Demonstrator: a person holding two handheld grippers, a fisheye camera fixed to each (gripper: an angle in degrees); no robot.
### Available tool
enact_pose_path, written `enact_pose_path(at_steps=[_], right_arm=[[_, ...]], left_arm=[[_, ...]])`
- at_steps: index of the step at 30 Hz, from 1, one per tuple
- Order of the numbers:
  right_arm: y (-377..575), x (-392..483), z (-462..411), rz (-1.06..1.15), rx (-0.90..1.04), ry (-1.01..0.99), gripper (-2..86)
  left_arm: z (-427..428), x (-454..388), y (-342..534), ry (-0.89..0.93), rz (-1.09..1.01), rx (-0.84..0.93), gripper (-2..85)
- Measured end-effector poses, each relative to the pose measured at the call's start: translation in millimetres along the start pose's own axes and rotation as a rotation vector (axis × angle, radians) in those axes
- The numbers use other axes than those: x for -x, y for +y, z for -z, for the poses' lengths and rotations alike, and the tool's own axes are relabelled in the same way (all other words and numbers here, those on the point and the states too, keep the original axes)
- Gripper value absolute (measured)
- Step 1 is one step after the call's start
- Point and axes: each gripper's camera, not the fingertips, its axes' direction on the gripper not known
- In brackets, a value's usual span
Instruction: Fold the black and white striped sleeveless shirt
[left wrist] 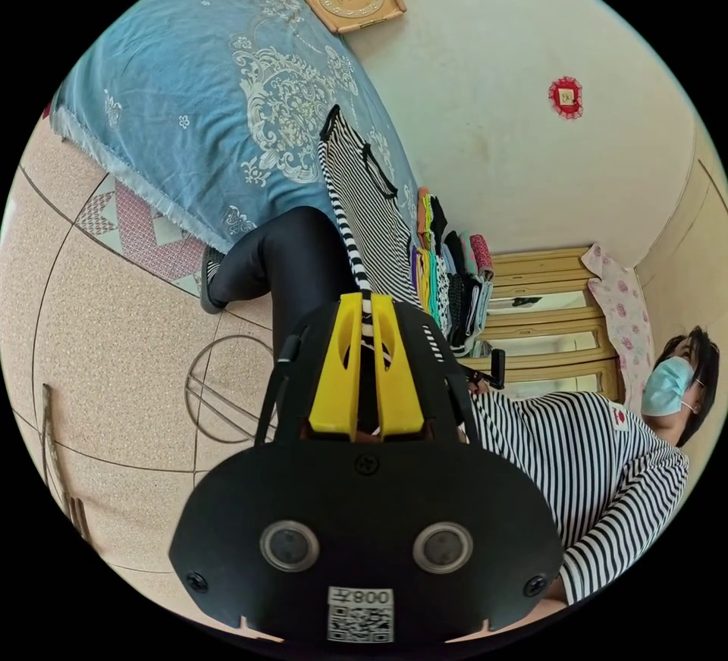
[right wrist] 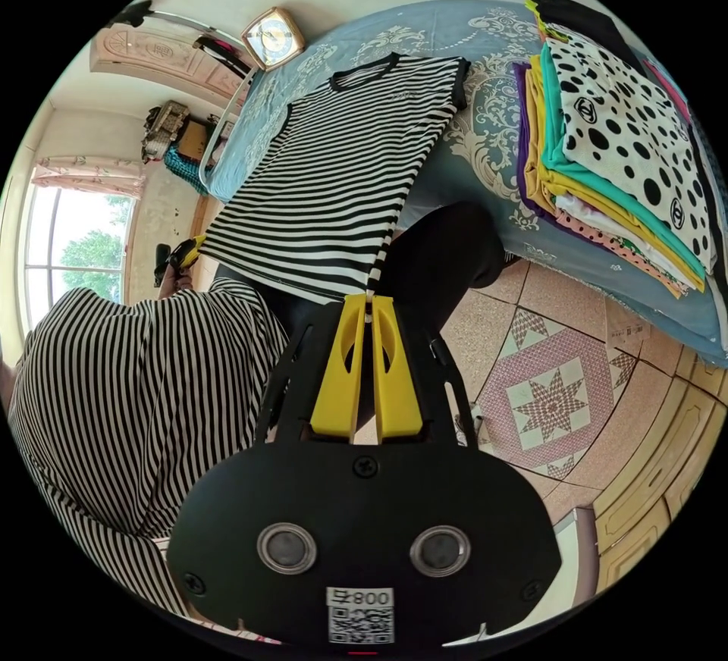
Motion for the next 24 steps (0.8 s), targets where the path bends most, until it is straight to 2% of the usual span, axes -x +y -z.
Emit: enact_pose_path(at_steps=[13, 24], right_arm=[[-6.6, -6.8, 9.2, 0.009, -0.067, -0.006, 1.0], [-64.1, -11.3, 33.6, 0.033, -0.123, 0.015, 1.1]], left_arm=[[-21.5, 12.1, -26.2, 0.022, -0.010, -0.004, 2.3], [-58.7, 17.2, -102.2, 0.046, -0.046, -0.024, 2.3]])
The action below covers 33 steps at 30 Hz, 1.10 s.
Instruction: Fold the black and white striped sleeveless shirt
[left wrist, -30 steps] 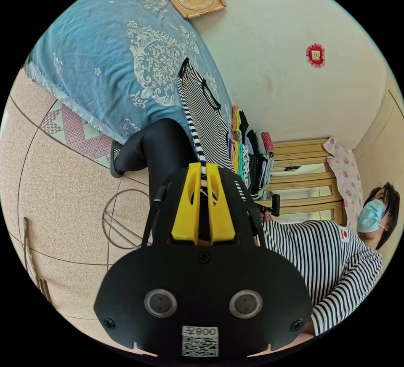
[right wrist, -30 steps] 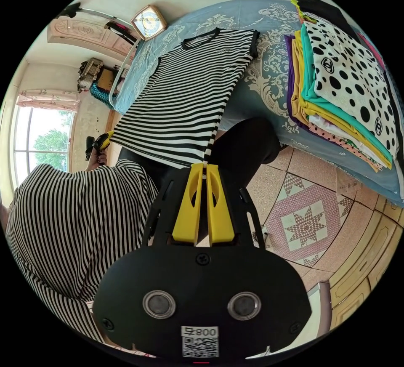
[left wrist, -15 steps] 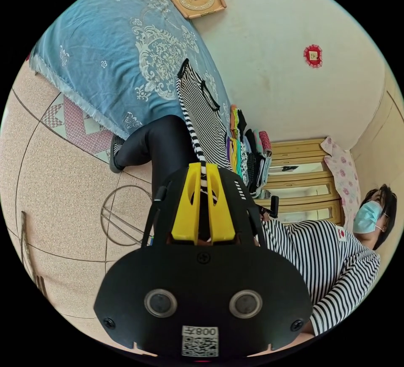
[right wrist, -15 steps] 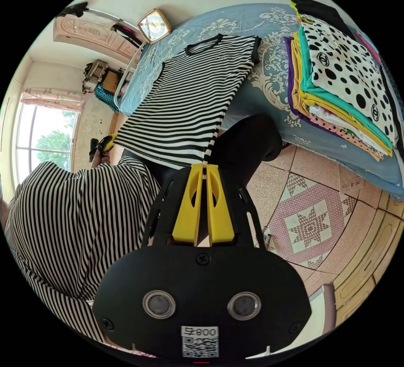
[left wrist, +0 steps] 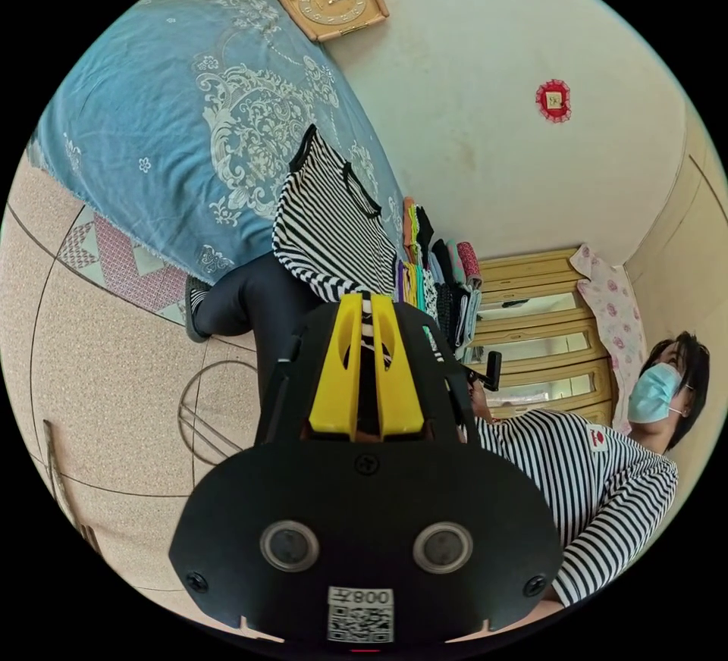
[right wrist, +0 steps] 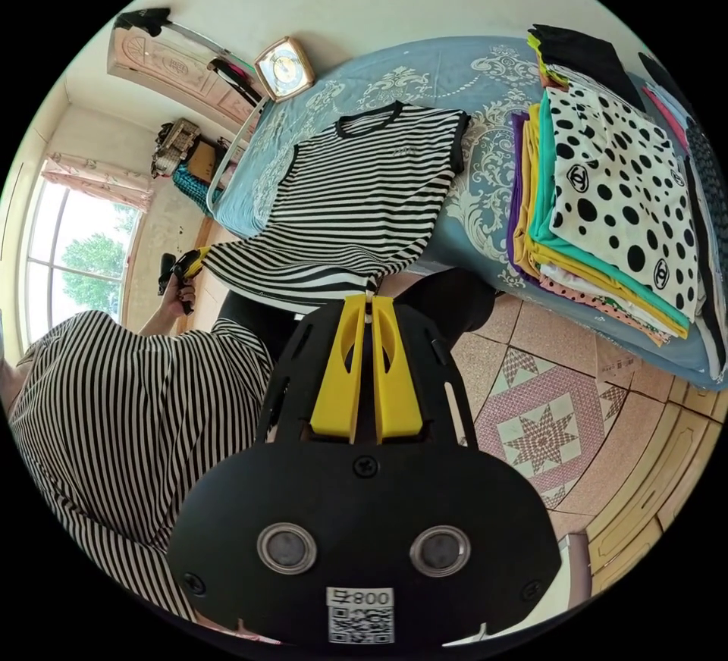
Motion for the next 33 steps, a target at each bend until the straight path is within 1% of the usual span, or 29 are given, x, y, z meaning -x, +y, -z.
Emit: enact_pose_path(at_steps=[8, 12, 17, 24, 33], right_arm=[[-78.9, -10.2, 16.1, 0.014, -0.077, 0.032, 1.1], [-123.5, -15.6, 19.3, 0.025, -0.098, 0.065, 1.1], [-195.0, -32.3, 16.9, 0.010, -0.127, 0.058, 1.2], [-288.7, -55.7, -1.7, -0.011, -0.108, 0.065, 1.2], [-413.9, -97.8, -51.0, -0.062, -0.025, 0.071, 1.1]], left_arm=[[-44.5, 4.2, -83.2, 0.036, -0.046, -0.035, 2.3], [-77.1, 4.1, -135.2, 0.020, -0.080, -0.040, 2.3], [-118.4, 14.4, -192.0, 0.000, -0.080, -0.043, 2.3], [-185.4, 45.2, -274.0, -0.027, -0.040, -0.035, 2.3], [-275.6, 93.8, -365.0, -0.073, 0.026, -0.009, 2.3]])
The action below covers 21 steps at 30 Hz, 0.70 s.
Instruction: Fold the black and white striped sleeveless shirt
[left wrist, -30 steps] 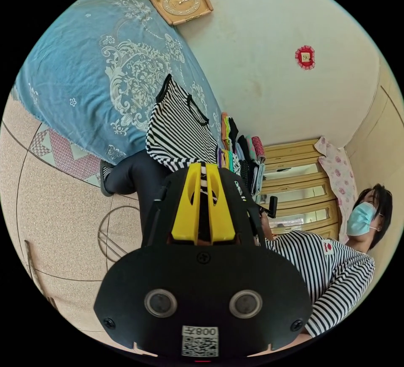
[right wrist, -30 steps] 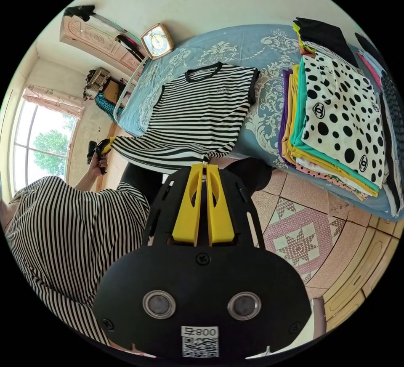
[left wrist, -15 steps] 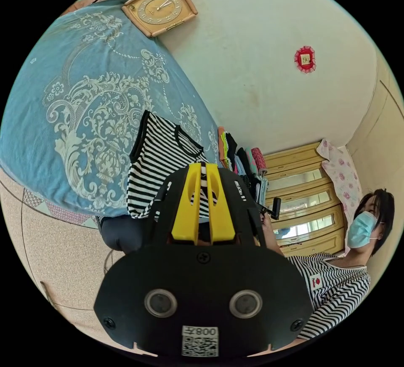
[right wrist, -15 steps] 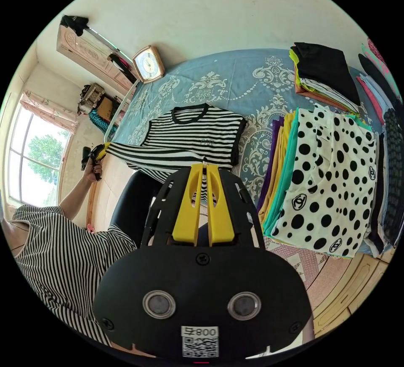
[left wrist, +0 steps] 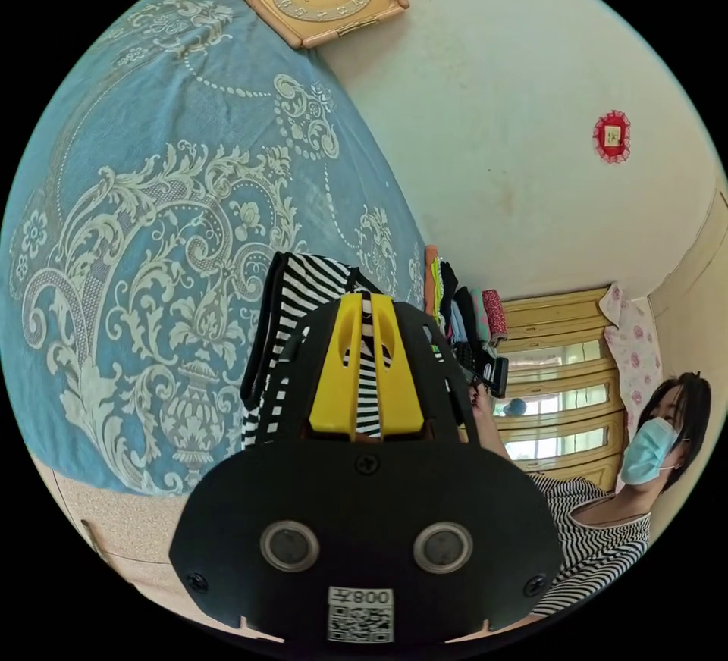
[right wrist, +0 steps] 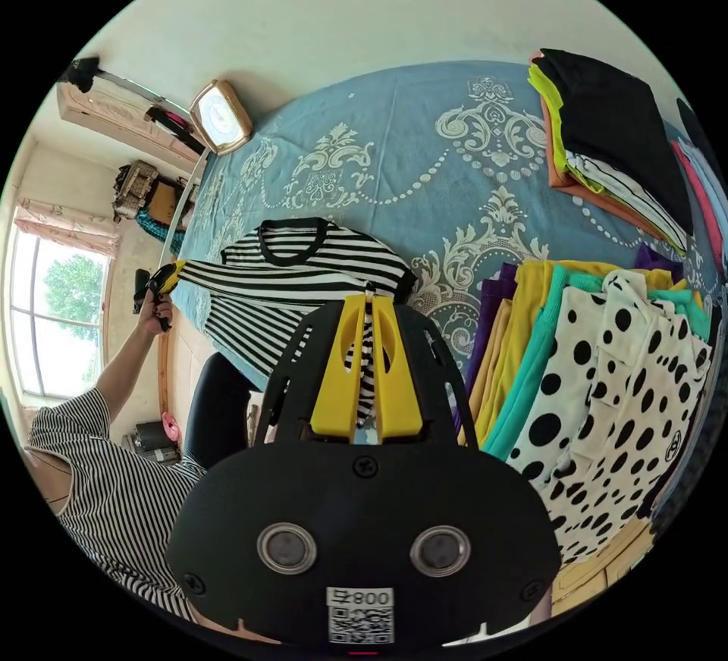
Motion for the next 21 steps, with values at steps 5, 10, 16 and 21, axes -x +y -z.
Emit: enact_pose_path(at_steps=[5, 10, 16, 21], right_arm=[[-57.9, -12.1, -30.7, -0.021, 0.053, 0.014, 1.2], [-97.9, -21.3, -51.5, -0.052, 0.089, 0.012, 1.2], [-135.2, -39.2, -66.2, -0.131, 0.106, -0.076, 1.3], [-150.3, -52.4, -64.7, -0.209, 0.062, -0.200, 1.5]], left_arm=[[-50.7, 19.7, -37.7, -0.031, 0.019, 0.027, 2.4], [-92.9, 34.2, -67.7, -0.055, 0.028, 0.037, 2.6], [-137.9, 56.0, -98.6, -0.085, 0.077, 0.046, 3.6], [-168.5, 70.1, -113.3, -0.056, 0.111, 0.020, 6.0]])
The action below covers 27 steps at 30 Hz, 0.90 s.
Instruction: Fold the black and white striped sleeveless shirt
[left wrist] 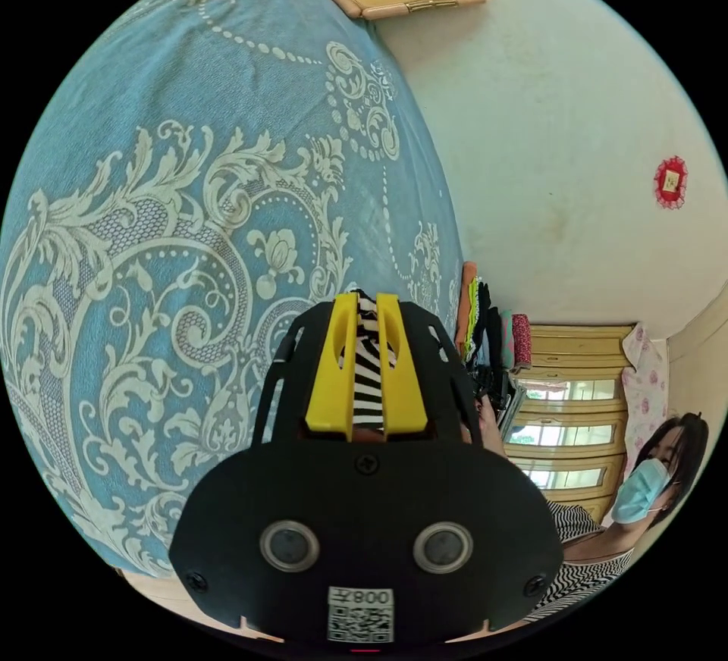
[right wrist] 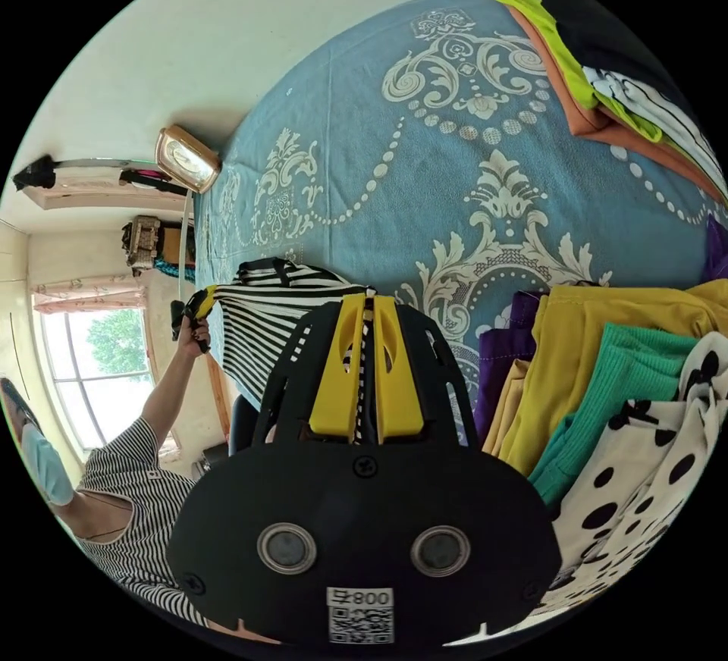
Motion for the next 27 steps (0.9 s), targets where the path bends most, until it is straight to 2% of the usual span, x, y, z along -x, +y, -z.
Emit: enact_pose_path(at_steps=[7, 12, 14, 17, 27], right_arm=[[-2.7, 14.4, 20.3, -0.056, -0.121, -0.053, 0.5], [2.9, 77.4, 7.5, 0.105, -0.085, -0.009, 0.1], [-2.1, 121.1, -24.5, 0.216, 0.030, 0.103, 0.1], [-14.7, 165.2, -52.3, 0.311, 0.078, 0.291, 0.1], [-57.1, 230.8, -62.8, 0.380, 0.095, 0.474, 0.0]], left_arm=[[-15.8, -3.4, -0.4, 0.065, -0.019, -0.070, 7.1], [-80.9, -35.0, 22.7, 0.012, -0.174, 0.161, 4.4], [-106.7, -44.7, 24.1, -0.055, -0.219, 0.234, 3.4], [-140.4, -60.2, 15.8, -0.144, -0.277, 0.283, 1.8], [-194.5, -98.2, -26.0, -0.312, -0.368, 0.300, 0.2]])
